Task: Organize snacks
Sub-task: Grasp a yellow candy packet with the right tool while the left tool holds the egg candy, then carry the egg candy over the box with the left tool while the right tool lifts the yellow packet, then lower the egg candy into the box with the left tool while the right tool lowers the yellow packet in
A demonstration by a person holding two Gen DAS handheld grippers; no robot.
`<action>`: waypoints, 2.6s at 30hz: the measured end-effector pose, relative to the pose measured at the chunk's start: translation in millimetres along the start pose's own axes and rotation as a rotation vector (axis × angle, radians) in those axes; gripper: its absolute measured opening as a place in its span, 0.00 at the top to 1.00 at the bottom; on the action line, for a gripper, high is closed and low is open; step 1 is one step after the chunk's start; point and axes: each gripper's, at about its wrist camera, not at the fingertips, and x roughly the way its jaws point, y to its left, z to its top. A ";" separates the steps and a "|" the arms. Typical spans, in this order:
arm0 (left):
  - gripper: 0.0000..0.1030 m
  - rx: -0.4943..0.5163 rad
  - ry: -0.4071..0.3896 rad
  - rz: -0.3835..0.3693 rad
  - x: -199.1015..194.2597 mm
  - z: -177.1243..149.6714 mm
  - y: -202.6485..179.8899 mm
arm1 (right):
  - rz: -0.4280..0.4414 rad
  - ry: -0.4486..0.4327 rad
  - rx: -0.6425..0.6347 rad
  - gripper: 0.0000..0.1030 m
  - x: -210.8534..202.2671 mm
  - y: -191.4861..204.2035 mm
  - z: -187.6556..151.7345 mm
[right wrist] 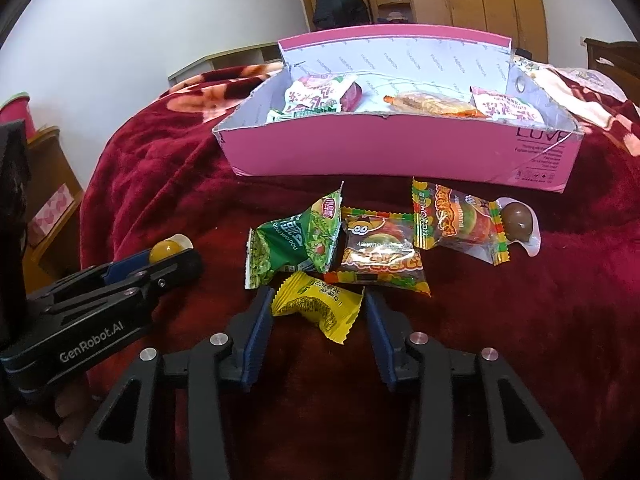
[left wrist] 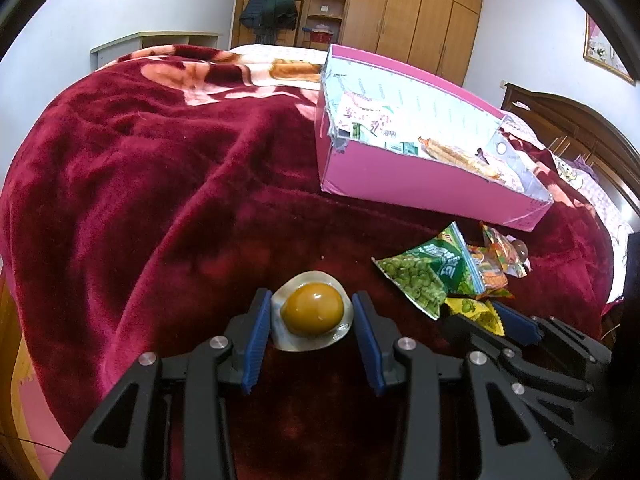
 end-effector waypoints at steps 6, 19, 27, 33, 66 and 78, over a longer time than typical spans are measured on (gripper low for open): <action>0.58 0.006 -0.007 -0.003 -5.8 1.4 -4.0 | 0.012 -0.015 0.007 0.64 -12.9 -3.8 -4.3; 0.58 0.048 -0.035 -0.016 -25.0 6.6 -24.7 | 0.034 -0.058 0.044 0.65 -35.6 -14.8 -4.5; 0.58 0.074 -0.050 -0.044 -27.8 20.0 -41.5 | 0.053 -0.090 0.084 0.65 -52.2 -27.0 4.9; 0.58 0.073 -0.051 -0.072 -24.4 33.5 -51.2 | 0.059 -0.113 0.114 0.65 -61.3 -39.8 10.0; 0.58 0.173 -0.100 -0.127 37.0 104.1 -122.9 | -0.014 -0.182 0.111 0.65 -70.4 -88.4 56.3; 0.57 0.161 -0.027 -0.116 81.2 105.0 -128.1 | -0.037 -0.185 0.103 0.65 -55.6 -107.2 85.8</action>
